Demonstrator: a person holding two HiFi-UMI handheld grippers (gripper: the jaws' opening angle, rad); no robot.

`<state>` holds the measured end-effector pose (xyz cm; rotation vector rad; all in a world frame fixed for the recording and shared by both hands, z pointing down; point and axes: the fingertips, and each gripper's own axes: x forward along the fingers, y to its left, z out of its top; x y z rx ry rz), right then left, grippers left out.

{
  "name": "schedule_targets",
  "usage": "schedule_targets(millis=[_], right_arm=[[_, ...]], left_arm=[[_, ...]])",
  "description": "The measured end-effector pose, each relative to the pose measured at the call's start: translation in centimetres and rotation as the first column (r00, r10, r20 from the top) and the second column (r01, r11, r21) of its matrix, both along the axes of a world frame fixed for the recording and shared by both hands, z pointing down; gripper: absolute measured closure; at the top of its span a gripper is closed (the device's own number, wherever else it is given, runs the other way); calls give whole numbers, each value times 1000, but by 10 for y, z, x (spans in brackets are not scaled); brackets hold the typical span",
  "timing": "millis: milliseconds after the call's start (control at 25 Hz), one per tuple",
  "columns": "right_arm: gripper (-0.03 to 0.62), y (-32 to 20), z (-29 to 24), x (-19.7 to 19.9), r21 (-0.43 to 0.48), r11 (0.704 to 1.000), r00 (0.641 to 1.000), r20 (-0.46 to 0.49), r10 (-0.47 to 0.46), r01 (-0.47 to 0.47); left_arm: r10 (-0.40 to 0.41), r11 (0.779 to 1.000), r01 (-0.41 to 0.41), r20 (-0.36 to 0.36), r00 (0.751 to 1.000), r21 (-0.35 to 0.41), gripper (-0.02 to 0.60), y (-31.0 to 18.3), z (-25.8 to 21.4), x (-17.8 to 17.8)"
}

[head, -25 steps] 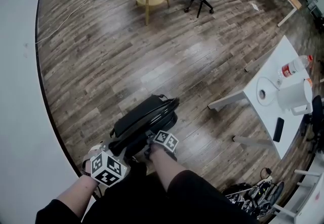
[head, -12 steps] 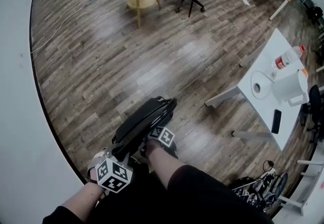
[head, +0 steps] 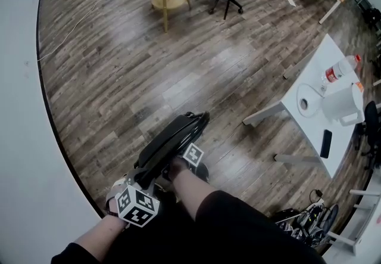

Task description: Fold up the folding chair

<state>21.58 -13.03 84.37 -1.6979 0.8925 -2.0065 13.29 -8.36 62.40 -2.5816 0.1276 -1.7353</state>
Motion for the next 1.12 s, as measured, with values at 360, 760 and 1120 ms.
schedule_targets(millis=[360,760,1120], right_arm=[[451,-15,-4,0,-37,999,1000,-12,8,-9],[451,-36,-16,-1,-9,1000,1000,-1,19,-19],[370,-46,-24,-3,68,997,1000,-1,-24,24]], left_arm=[[-91,996,91,-26,995,-19,517,-15,-5,-1],[-102,995,102,-32,994,-2,518,-35,-10,0],[-103,994,103,-36,994,-26,518,-55,-11,0]])
